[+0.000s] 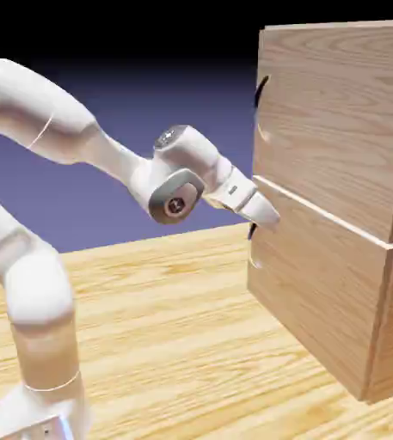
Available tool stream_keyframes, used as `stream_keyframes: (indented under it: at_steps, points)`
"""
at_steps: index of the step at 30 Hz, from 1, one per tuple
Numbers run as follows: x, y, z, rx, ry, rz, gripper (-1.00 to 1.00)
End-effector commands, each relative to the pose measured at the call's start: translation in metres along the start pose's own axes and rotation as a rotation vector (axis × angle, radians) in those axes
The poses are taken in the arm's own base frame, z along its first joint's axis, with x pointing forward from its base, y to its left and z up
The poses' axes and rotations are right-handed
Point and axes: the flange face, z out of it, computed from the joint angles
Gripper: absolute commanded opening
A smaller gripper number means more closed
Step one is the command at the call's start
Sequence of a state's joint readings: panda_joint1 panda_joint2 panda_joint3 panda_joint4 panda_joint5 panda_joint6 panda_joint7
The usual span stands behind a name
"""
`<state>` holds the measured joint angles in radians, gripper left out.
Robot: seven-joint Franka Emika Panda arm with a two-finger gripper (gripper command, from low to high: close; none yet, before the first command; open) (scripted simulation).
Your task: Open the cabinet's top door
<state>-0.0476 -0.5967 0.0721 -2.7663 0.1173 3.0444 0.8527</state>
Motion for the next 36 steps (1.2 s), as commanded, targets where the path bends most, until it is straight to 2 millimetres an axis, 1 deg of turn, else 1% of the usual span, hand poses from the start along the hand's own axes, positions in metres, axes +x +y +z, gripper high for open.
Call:
stream_keyframes:
  at_steps: [1, 6, 11, 16, 21, 25, 29, 33, 36]
  points:
    - [0.006, -0.007, -0.007, 0.020, 0.021, 0.072, 0.00]
    - [0.029, -0.043, -0.044, 0.140, 0.099, 0.426, 0.00]
    - [0.040, -0.076, -0.080, 0.280, 0.132, 0.763, 0.00]
    - [0.038, -0.108, -0.111, 0.428, 0.117, 1.082, 0.00]
    - [0.025, -0.138, -0.133, 0.569, 0.052, 1.384, 0.00]
    - [0.007, -0.161, -0.142, 0.666, -0.033, 1.615, 0.00]
    - [-0.015, -0.181, -0.143, 0.742, -0.144, 1.839, 0.00]
    - [-0.042, -0.199, -0.133, 0.791, -0.273, 2.059, 0.00]
    - [-0.063, -0.210, -0.119, 0.806, -0.379, 2.224, 0.00]
